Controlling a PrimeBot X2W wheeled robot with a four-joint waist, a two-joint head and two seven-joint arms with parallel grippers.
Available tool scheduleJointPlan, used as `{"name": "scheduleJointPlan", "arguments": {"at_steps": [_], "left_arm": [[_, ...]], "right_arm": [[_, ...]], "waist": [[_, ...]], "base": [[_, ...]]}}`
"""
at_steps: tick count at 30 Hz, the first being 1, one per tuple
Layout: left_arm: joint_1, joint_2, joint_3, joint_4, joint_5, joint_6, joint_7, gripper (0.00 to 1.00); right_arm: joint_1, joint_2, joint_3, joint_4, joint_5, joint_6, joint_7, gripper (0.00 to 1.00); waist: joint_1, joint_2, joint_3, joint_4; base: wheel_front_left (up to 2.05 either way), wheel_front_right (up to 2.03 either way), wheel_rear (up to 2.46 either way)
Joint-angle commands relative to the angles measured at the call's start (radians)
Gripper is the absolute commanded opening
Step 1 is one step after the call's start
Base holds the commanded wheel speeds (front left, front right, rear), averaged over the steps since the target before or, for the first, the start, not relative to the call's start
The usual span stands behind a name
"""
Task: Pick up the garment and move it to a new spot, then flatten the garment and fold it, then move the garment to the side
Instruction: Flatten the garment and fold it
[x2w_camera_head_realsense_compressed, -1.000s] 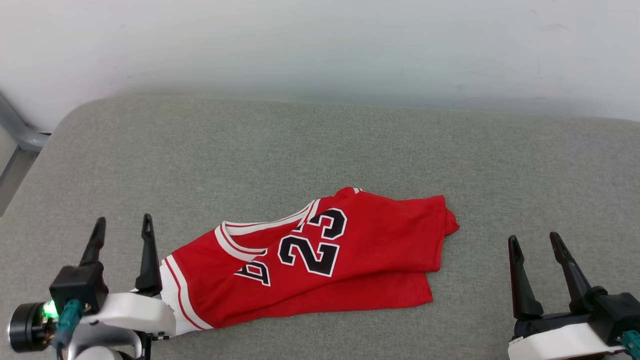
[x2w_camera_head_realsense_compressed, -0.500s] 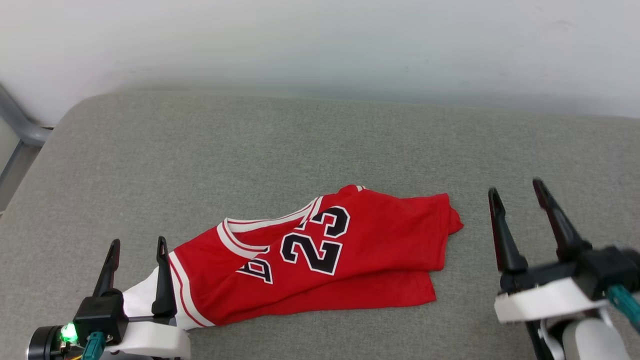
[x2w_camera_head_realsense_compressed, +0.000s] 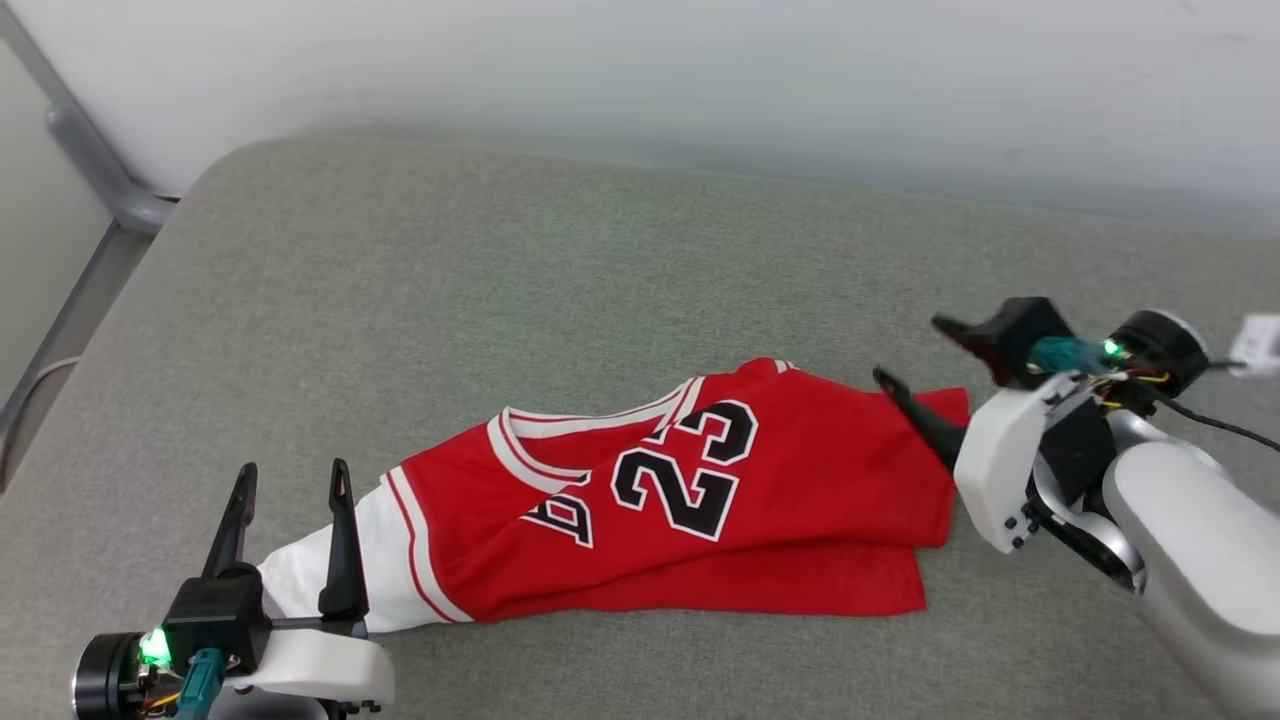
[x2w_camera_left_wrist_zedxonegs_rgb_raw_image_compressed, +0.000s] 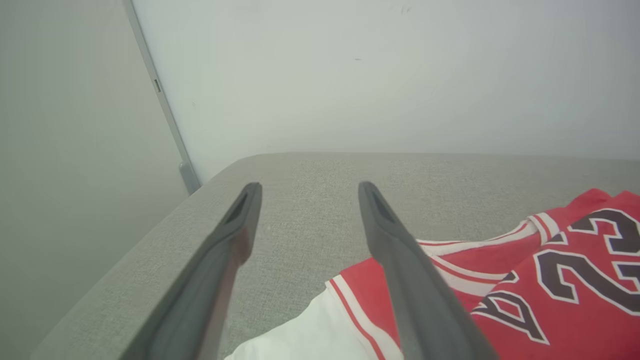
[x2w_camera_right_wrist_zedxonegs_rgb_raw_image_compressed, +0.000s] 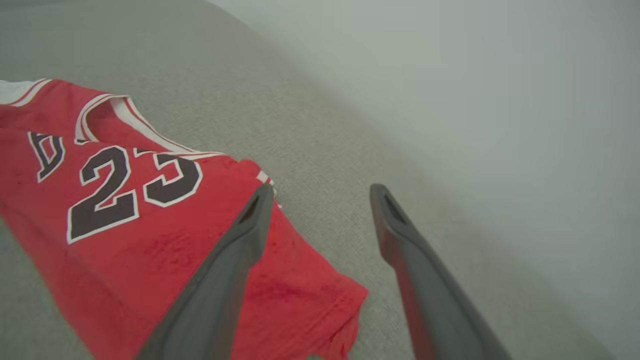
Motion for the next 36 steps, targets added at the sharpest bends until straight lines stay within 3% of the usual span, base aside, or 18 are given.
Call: {"name": "scheduleJointPlan", "arguments": {"at_steps": [1,4,7,12,21,33,34,35,36], "left_arm": [[-0.011,-0.007,0.005,0.0,0.008,-0.005,-0.002,1.0],[-0.019,-0.024,0.019,-0.001,0.022,-0.022,-0.002,1.0],[-0.025,-0.042,0.027,-0.009,0.038,-0.034,-0.002,1.0],[-0.051,-0.067,0.028,-0.016,0.056,-0.053,-0.002,1.0],[-0.096,-0.103,0.023,-0.024,0.066,-0.064,-0.003,1.0],[-0.124,-0.117,0.03,-0.02,0.072,-0.07,-0.003,1.0],[-0.125,-0.118,0.033,-0.018,0.072,-0.069,-0.003,1.0],[-0.125,-0.118,0.035,-0.018,0.072,-0.069,-0.003,1.0],[-0.125,-0.118,0.038,-0.016,0.074,-0.069,-0.003,1.0]], "right_arm": [[-0.029,-0.023,0.047,-0.001,0.054,-0.001,0.054,1.0],[-0.131,-0.117,0.21,-0.03,0.19,-0.001,0.263,1.0],[-0.208,-0.161,0.324,-0.054,0.319,-0.001,0.433,1.0],[-0.344,-0.226,0.497,-0.057,0.421,-0.001,0.632,1.0],[-0.46,-0.211,0.639,0.043,0.483,-0.001,0.72,1.0],[-0.304,-0.221,0.672,0.019,0.464,0.002,0.801,1.0],[-0.305,-0.219,0.672,0.019,0.47,0.002,0.786,0.33],[-0.31,-0.215,0.672,0.02,0.475,0.002,0.767,0.0],[-0.32,-0.21,0.67,0.024,0.476,0.001,0.744,0.0]], "waist": [[-0.0001,0.0,0.008,0.011],[-0.0001,0.0,0.022,0.028],[-0.0001,0.0,0.042,0.042],[-0.0001,0.0,0.086,0.074],[-0.0001,0.0,0.172,0.112],[-0.0001,0.0,0.217,0.122],[-0.0001,0.0,0.217,0.119],[-0.0001,0.0,0.217,0.116],[-0.0001,0.0,0.215,0.111]], "base": [[0.0,0.0,0.0],[0.0,0.0,0.0],[0.0,0.0,0.0],[0.0,0.0,0.0],[0.0,0.0,0.0],[0.0,0.0,0.0],[0.0,0.0,0.0],[0.0,0.0,0.0],[0.0,0.0,0.0]]}}
